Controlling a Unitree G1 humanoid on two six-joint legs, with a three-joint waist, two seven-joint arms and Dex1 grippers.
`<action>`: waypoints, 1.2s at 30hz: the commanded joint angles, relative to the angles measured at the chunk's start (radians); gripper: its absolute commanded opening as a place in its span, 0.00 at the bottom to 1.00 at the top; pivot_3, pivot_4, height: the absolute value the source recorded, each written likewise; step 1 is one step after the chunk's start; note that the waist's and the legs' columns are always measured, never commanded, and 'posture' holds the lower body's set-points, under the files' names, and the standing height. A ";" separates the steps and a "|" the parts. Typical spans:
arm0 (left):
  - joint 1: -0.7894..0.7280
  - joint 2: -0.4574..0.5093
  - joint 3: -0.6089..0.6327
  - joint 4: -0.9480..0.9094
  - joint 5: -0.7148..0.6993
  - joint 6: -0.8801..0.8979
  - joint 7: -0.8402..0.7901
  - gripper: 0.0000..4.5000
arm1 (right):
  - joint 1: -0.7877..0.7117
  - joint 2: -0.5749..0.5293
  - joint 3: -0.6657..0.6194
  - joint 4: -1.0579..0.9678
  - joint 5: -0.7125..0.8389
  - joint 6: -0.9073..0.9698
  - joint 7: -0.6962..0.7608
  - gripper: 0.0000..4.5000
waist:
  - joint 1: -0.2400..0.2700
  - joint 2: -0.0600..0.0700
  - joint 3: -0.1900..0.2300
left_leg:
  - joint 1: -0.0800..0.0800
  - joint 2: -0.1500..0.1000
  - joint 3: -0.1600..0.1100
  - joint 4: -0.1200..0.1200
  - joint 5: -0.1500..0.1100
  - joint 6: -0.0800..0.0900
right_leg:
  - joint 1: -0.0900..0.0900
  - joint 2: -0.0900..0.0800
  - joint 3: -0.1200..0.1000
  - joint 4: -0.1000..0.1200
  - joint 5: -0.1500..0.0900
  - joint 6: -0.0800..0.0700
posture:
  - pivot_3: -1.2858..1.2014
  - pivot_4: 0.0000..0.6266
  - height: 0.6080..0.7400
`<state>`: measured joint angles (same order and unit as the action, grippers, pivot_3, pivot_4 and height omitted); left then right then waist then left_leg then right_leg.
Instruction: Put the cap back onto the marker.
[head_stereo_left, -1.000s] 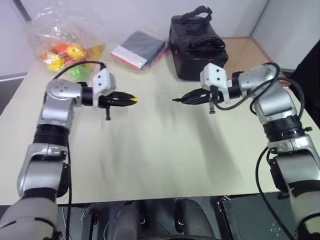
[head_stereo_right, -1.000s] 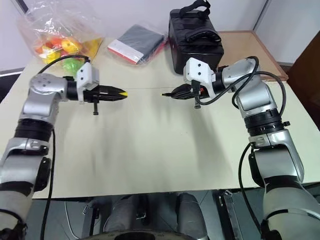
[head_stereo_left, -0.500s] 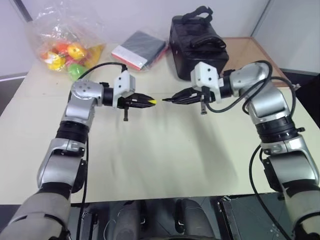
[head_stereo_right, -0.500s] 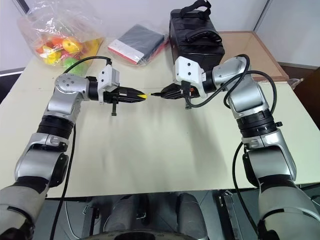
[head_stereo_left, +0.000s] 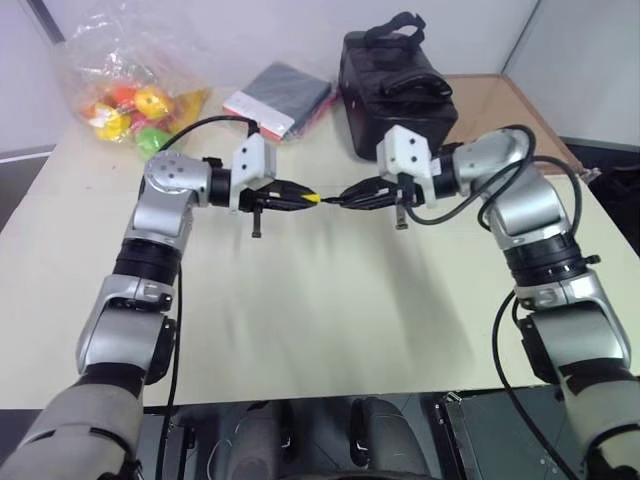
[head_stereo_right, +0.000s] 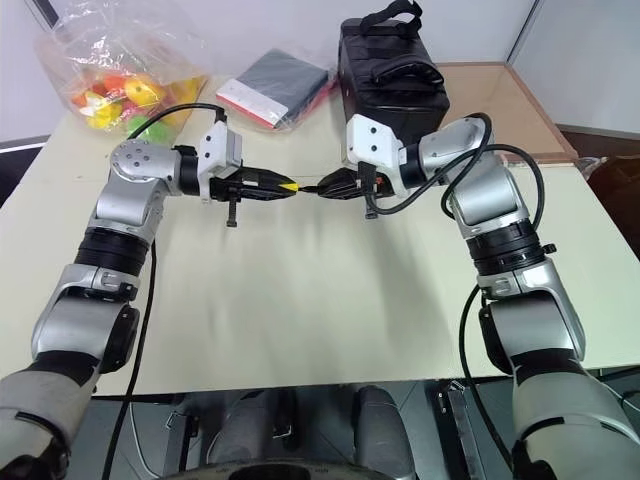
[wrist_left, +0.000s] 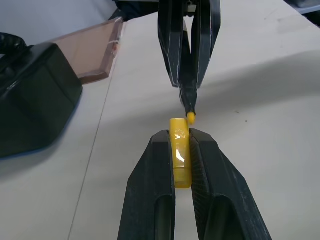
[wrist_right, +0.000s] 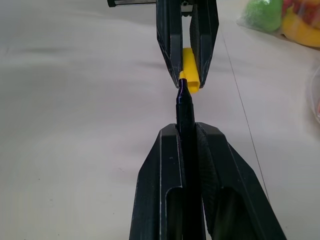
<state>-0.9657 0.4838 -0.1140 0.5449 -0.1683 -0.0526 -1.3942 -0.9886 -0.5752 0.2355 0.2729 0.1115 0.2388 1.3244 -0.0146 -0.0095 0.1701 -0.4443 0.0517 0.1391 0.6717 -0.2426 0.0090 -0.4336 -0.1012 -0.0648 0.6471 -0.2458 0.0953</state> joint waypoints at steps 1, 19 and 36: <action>0.004 0.021 0.014 -0.051 -0.025 0.014 -0.008 0.01 | -0.012 0.002 -0.008 -0.002 0.002 -0.015 -0.006 0.00 | -0.001 0.000 0.000 | 0.000 0.000 0.000 0.000 0.000 0.000 | 0.000 0.000 0.000 0.000 0.000 0.000 | 0.52 0.24 1.00; 0.029 0.031 0.001 -0.098 -0.033 0.030 0.006 0.01 | -0.015 0.002 -0.006 0.012 0.002 -0.024 -0.008 0.00 | 0.000 0.000 0.000 | 0.000 0.000 0.000 0.000 0.000 0.000 | 0.000 0.000 0.000 0.000 0.000 0.000 | 0.52 0.24 1.00; 0.004 -0.014 -0.034 -0.042 -0.004 -0.004 0.014 0.01 | -0.003 0.020 -0.002 -0.028 0.009 -0.001 -0.014 0.00 | 0.001 0.000 0.000 | -0.001 0.000 0.000 0.003 0.000 0.001 | 0.001 0.000 0.000 0.001 0.000 0.000 | 0.52 0.24 1.00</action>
<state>-0.9355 0.4827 -0.1374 0.5139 -0.1780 -0.0335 -1.3844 -0.9775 -0.5690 0.2444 0.2969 0.1034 0.2431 1.3181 -0.0140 -0.0095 0.1701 -0.4450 0.0519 0.1386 0.6752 -0.2430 0.0097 -0.4330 -0.1012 -0.0648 0.6478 -0.2458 0.0953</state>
